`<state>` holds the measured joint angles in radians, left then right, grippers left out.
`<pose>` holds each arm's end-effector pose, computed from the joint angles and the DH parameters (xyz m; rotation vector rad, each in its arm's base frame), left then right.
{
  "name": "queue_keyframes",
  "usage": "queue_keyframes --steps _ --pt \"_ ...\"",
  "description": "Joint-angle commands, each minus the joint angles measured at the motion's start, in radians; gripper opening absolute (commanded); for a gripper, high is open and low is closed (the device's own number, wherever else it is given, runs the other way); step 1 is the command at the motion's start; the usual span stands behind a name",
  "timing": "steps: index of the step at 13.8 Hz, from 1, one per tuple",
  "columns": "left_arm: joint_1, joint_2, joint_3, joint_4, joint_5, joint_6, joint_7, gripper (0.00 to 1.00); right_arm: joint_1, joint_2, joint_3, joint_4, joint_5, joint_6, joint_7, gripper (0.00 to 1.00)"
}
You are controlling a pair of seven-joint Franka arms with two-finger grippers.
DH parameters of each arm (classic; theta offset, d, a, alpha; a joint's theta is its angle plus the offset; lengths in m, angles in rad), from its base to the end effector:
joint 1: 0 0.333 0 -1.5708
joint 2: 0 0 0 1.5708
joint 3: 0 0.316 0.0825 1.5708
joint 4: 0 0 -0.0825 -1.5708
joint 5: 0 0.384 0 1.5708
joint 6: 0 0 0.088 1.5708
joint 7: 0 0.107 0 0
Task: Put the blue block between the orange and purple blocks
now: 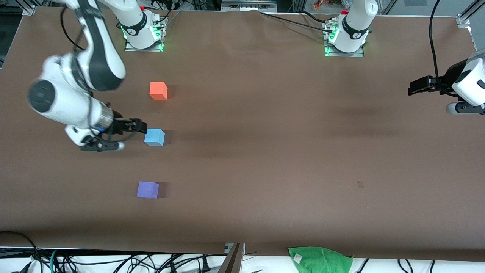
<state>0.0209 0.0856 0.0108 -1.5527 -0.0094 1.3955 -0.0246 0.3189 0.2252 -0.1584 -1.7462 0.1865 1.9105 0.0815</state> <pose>0.5574 0.0163 0.5722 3.1080 0.0868 -0.3793 0.6071 0.1180 0.4390 -3.0088 -0.0219 0.1106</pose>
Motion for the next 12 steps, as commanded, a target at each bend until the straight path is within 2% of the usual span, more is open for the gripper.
queue_keyframes --steps 1,3,5,8,12 --pt "-0.001 0.002 0.003 0.008 -0.015 0.004 0.011 1.0 0.002 -0.142 -0.009 -0.013 -0.042 -0.109 0.024 1.0" --pt "-0.001 0.002 0.003 0.008 -0.015 0.004 0.011 1.0 0.002 -0.194 -0.007 -0.012 -0.105 -0.146 0.018 1.0" --pt "-0.001 0.002 0.003 0.008 -0.015 0.004 0.011 1.0 0.002 -0.208 -0.007 0.01 -0.108 -0.168 0.011 1.0" --pt "0.001 0.002 0.003 0.008 -0.015 0.004 0.011 1.0 -0.003 -0.193 -0.024 0.085 -0.117 -0.244 0.011 1.0" --pt "0.001 0.002 0.003 0.008 -0.015 0.004 0.011 1.0 -0.004 -0.176 -0.044 0.125 -0.17 -0.254 0.006 1.0"
